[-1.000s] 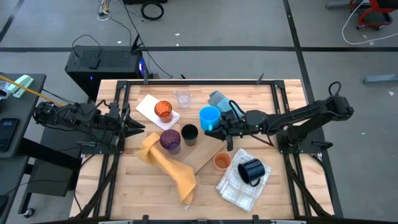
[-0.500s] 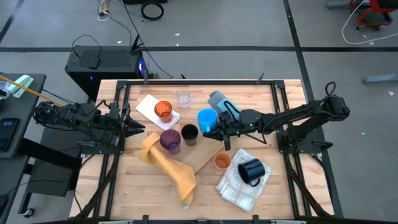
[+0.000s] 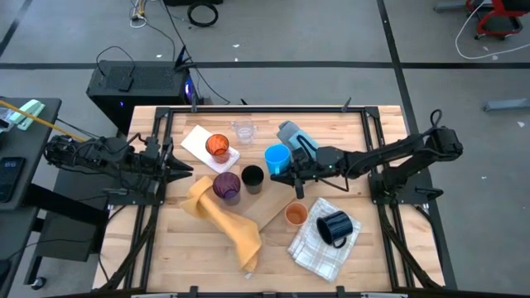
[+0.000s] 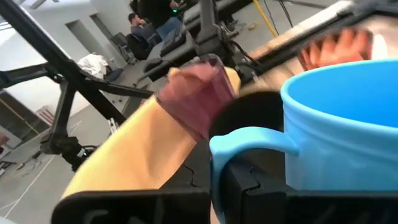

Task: Stack small to large cups/mugs on shelf
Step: Put the blue mug on the shelf

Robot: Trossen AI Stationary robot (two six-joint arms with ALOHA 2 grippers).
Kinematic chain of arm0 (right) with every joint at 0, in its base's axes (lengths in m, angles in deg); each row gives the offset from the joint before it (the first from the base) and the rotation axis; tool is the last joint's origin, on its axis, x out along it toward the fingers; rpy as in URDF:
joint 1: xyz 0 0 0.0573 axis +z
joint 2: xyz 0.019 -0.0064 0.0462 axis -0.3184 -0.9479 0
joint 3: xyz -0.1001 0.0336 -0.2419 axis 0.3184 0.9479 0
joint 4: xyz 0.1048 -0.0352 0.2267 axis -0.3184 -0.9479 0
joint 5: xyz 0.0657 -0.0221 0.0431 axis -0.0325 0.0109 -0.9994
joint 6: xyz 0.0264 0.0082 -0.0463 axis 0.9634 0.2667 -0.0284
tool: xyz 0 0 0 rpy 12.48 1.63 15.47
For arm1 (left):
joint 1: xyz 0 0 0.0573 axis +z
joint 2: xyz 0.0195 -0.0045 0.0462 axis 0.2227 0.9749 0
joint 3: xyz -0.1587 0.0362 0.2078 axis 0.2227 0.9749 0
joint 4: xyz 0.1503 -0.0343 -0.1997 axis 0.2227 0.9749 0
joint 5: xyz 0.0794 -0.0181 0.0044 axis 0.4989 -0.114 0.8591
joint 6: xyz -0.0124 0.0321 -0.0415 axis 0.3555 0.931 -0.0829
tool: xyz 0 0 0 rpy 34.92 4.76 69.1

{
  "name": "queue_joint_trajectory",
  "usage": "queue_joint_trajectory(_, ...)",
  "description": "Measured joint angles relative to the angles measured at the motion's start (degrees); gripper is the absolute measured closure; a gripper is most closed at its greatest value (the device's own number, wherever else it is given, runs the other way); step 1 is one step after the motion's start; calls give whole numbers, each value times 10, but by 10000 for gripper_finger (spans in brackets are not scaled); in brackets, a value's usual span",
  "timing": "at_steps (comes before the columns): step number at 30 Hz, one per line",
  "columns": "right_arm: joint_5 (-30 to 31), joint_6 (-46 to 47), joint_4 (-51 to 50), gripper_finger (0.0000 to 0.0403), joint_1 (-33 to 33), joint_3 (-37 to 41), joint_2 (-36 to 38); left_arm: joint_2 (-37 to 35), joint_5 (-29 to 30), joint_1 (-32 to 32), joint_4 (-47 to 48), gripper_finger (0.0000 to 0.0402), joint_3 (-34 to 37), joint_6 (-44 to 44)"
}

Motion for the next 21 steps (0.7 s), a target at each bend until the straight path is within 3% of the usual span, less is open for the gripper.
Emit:
queue_joint_trajectory(5,19,29,84,392,1,47,0,0,0,0,0,322,0,0)
queue_joint_trajectory(21,41,-30,83,392,8,59,-18,0,0,0,0,324,0,0)
